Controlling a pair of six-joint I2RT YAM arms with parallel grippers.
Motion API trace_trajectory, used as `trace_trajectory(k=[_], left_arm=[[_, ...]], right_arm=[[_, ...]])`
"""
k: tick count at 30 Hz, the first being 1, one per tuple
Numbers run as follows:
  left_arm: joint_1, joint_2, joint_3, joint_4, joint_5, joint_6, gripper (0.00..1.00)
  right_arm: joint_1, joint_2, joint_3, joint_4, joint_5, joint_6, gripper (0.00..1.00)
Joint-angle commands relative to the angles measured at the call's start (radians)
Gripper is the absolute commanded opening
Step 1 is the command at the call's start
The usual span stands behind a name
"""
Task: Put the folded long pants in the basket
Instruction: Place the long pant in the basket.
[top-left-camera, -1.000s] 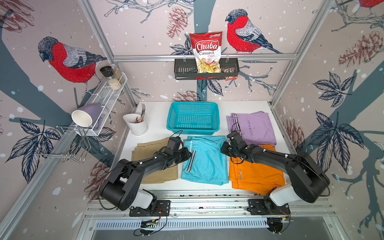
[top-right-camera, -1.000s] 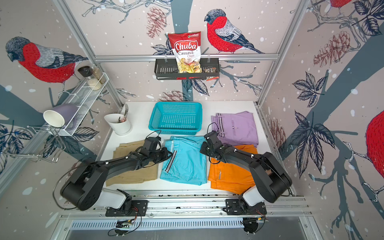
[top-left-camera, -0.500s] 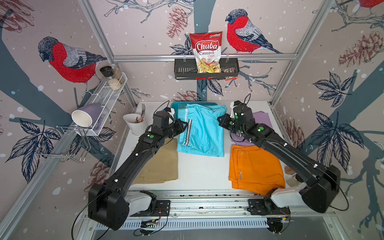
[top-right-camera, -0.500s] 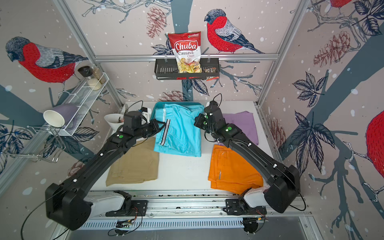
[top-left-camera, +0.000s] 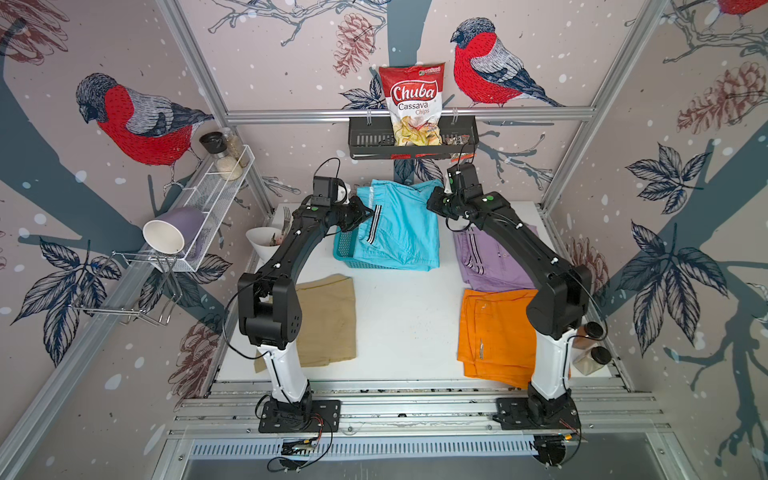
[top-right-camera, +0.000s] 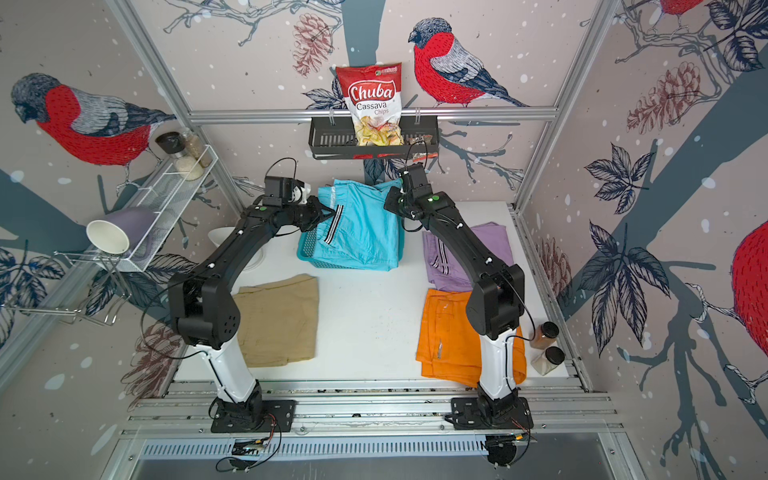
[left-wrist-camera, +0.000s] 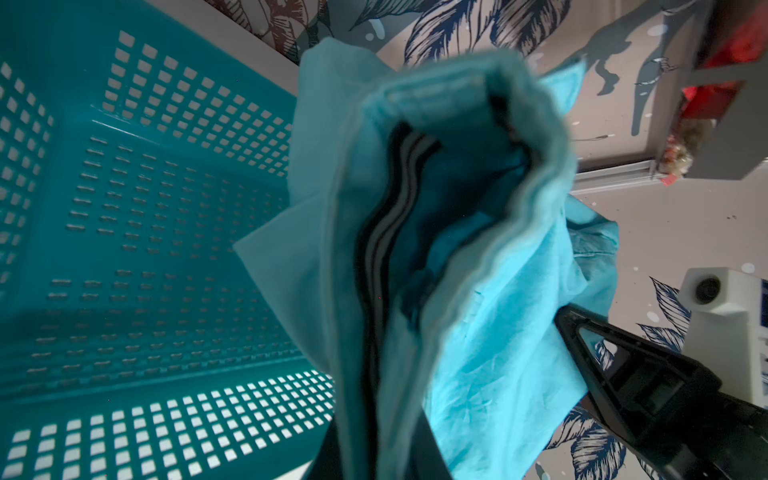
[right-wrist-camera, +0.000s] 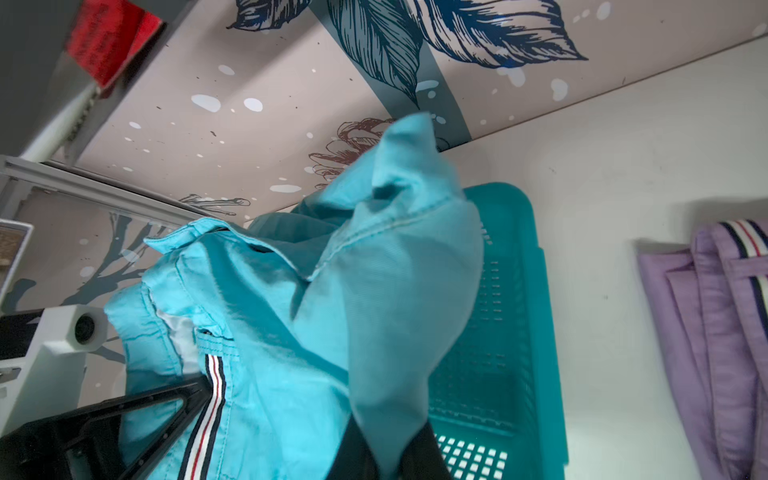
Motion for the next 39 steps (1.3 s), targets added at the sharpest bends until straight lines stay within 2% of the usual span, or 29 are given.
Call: trace_trajectory(k=[1, 12, 20, 26, 31, 39], left_arm=[[0.018, 0.056, 0.038, -0.030, 0.026, 0.018, 0.00], [0.054, 0.204, 0.056, -0.044, -0.049, 0.043, 0.00], [0.054, 0.317, 0.090, -0.032, -0.057, 0.064, 0.00], [0.054, 0.335, 0.067, 0.043, -0.076, 0.090, 0.00], [0.054, 0.306, -0.015, 0.155, -0.085, 0.124, 0.00], [0.054, 0.141, -0.284, 0.388, -0.086, 0.111, 0.00]], right_arm=[[-0.003, 0.074, 0.077, -0.045, 0.019, -0.062, 0.00], [-0.012, 0.256, 0.097, 0.017, -0.012, -0.073, 0.00], [-0.009, 0.349, 0.096, 0.072, 0.013, -0.111, 0.00], [-0.014, 0.400, 0.087, 0.149, 0.058, -0.165, 0.00], [-0.035, 0.417, 0.048, 0.225, 0.055, -0.192, 0.00], [-0.103, 0.390, -0.018, 0.286, 0.038, -0.238, 0.00]])
